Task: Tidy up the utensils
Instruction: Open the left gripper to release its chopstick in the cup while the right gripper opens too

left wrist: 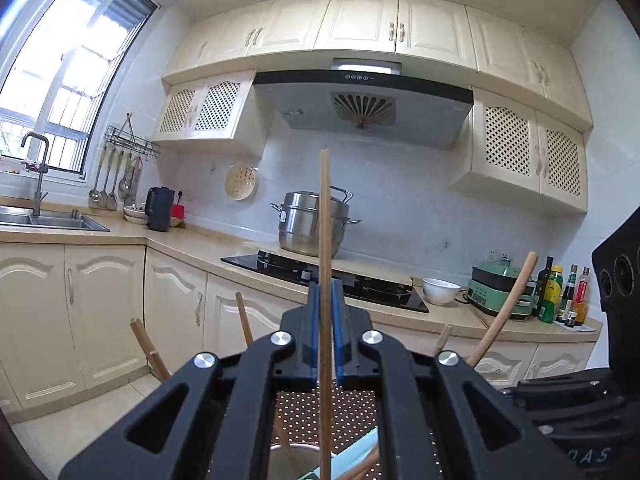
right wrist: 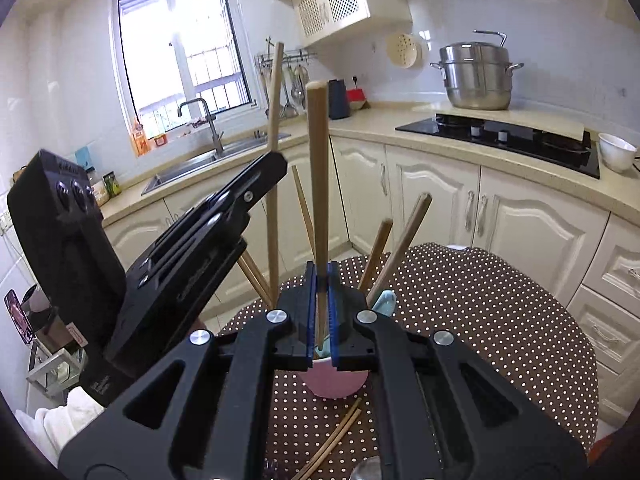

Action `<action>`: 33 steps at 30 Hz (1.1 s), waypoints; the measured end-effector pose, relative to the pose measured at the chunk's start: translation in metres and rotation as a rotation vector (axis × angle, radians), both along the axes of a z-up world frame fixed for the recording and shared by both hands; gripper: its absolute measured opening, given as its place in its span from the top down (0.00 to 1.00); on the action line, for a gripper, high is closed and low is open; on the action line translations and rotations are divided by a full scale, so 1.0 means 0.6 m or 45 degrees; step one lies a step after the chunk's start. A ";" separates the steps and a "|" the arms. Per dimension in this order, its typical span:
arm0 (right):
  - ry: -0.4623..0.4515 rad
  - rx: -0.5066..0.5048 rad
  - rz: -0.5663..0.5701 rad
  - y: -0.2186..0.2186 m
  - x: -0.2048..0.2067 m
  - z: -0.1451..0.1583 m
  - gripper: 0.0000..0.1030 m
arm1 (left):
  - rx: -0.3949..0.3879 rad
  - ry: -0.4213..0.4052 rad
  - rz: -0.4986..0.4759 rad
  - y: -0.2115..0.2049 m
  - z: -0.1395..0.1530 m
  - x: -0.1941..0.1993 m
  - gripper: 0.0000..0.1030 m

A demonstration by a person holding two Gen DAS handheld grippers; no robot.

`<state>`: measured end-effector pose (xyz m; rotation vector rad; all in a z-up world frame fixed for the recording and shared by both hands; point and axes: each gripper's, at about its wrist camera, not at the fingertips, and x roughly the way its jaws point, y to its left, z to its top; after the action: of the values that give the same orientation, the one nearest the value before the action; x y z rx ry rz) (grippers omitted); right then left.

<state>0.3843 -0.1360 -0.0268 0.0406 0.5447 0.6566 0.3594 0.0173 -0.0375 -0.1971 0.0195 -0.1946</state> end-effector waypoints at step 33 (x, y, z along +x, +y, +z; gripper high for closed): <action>0.154 -0.057 0.088 0.038 0.034 -0.073 0.95 | -0.196 -0.177 0.089 0.052 -0.038 0.017 0.94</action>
<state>0.4045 -0.1130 -0.0703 0.0198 0.6796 0.7125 0.3696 0.0486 -0.0600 -0.3364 -0.1410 -0.1396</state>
